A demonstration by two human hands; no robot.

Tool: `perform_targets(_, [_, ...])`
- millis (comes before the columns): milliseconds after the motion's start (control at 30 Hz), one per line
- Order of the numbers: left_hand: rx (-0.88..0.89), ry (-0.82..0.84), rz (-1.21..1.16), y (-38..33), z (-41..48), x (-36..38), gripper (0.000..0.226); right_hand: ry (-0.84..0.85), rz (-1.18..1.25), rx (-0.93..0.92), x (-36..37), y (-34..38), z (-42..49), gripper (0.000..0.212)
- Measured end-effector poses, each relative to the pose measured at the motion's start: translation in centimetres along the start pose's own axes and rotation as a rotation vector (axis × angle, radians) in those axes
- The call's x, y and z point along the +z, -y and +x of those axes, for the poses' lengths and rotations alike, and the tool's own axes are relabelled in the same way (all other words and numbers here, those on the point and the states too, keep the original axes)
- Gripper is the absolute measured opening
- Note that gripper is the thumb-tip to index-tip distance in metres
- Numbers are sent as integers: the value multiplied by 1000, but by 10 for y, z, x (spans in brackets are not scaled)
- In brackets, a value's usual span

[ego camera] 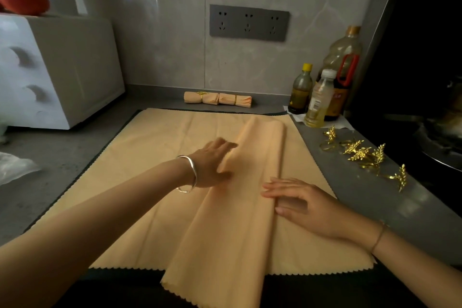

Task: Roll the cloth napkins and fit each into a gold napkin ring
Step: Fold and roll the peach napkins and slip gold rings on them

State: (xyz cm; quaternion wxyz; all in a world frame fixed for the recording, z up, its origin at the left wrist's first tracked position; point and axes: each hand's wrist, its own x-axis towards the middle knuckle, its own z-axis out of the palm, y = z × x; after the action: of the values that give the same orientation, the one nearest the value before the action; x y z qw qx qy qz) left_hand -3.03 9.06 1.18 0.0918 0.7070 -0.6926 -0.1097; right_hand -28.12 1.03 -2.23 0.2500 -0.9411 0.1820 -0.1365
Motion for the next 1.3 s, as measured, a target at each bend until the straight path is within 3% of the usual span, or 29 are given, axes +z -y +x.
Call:
perform_targets(133, [209,82,-121,-25,22,25,50,44,-4,-33,1,11,-3,38])
perform_targets(267, [157,145,-141,-29,39,43,41,50,-15,-81,4,21,-7,38])
perform_targets(367, [177,161,-32,-25,43,47,43,72,-53,-152,10,25,-7,37])
perform_targets(467, [150,208,-75,-20,46,44,47,77,-9,-207,13,28,-3,37])
perform_targets(600, [-8,311,-679,-21,36,12,57,4,344,-71,0,32,13,25])
perform_targets(700, [-183,200,-962,-3,29,-5,55,-136,564,12,-20,40,38,21])
perform_targets(800, [-295,-73,-827,21,28,-5,41,-265,772,150,-43,38,69,31])
perform_targets(833, [-303,-83,-887,25,28,-6,44,-308,818,201,-51,32,81,27])
perform_targets(900, [-373,33,-967,26,29,-7,65,-407,923,310,-61,17,103,21])
perform_targets(967, [-424,68,-904,27,32,-8,73,-492,972,455,-65,-2,122,29])
perform_targets(1133, [-469,53,-589,16,43,-11,48,-395,845,864,-49,-31,132,36])
perform_targets(1300, [-514,70,-408,11,56,-9,45,-391,800,894,-47,-37,131,38])
